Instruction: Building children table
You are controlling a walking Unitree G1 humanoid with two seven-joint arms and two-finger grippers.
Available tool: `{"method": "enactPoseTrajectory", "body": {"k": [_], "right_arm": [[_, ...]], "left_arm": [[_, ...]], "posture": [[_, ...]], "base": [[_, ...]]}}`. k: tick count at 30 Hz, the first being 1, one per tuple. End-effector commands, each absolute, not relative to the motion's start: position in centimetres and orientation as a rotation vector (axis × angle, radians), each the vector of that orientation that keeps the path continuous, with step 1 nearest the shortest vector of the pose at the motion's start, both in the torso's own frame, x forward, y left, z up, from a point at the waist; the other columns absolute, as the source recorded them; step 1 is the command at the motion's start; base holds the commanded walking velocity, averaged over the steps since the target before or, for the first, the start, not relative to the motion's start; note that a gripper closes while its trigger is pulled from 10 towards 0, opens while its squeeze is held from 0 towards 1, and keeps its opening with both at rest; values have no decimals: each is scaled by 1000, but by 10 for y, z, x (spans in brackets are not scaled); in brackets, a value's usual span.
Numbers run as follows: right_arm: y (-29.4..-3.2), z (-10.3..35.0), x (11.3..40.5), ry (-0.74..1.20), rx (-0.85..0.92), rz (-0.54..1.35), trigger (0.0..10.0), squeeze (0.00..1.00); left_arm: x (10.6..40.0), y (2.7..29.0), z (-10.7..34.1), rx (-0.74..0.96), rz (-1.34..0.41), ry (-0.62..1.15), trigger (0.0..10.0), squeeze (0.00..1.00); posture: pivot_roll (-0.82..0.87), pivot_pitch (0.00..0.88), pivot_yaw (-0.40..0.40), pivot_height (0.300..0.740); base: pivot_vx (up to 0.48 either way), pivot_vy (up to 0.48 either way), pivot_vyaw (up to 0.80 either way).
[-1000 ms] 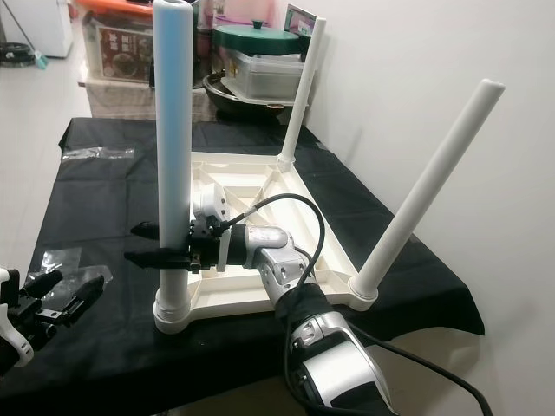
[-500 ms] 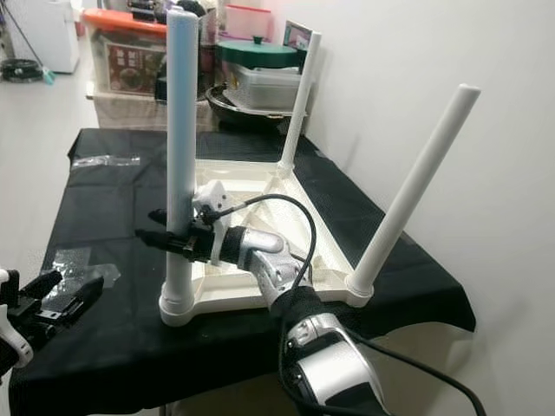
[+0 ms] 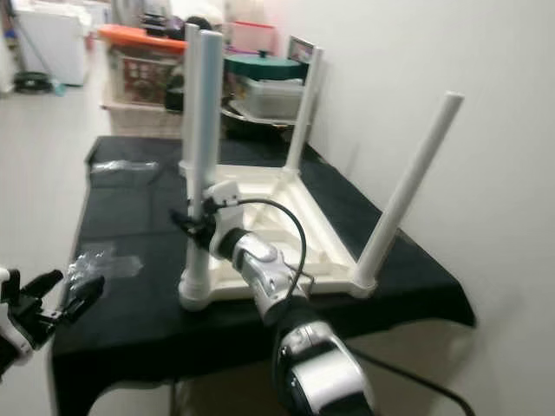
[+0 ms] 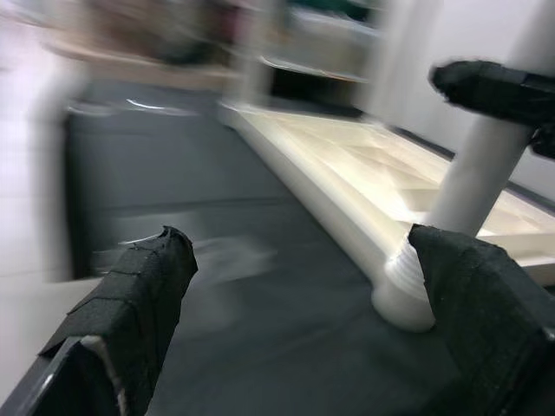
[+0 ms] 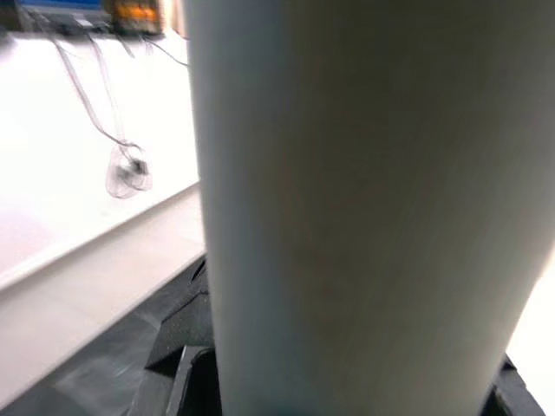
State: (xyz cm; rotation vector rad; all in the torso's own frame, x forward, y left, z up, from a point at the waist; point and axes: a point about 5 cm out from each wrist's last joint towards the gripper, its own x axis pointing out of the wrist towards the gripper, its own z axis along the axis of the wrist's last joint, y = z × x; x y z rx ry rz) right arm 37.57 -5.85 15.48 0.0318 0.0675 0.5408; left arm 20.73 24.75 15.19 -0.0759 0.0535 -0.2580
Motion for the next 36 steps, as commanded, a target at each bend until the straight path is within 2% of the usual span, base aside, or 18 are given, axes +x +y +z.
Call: {"method": "enactPoseTrajectory", "body": {"k": [1,6,13,16,23,30,36], "right_arm": [[-72,99,361,303,22,386,0,0],[-78,101,363,290,66,258,0,0],[-78,99,362,314,120,204,0,0],[-82,94,361,365,199,139,0,0],[-86,92,361,366,225,74,0,0],[-81,97,361,332,182,114,0,0],[-68,110,363,239,90,245,0,0]], "left_arm": [[211,242,146,-90,-284,84,10000,0],[211,242,146,-90,-282,83,10000,0],[211,242,145,-94,-281,85,10000,0],[211,242,144,-96,-279,86,10000,0],[212,242,144,-95,-281,87,10000,0],[214,242,144,-92,-284,85,10000,0],[215,241,144,-93,-284,82,10000,0]], "posture": [[131,0,-139,740],[130,0,-141,740],[130,0,-142,740],[130,0,-142,740],[124,0,-135,740],[123,0,-134,740],[125,0,-138,740]], "base": [[0,0,0],[0,0,0],[0,0,0],[0,0,0],[0,0,0],[0,0,0],[0,0,0]]}}
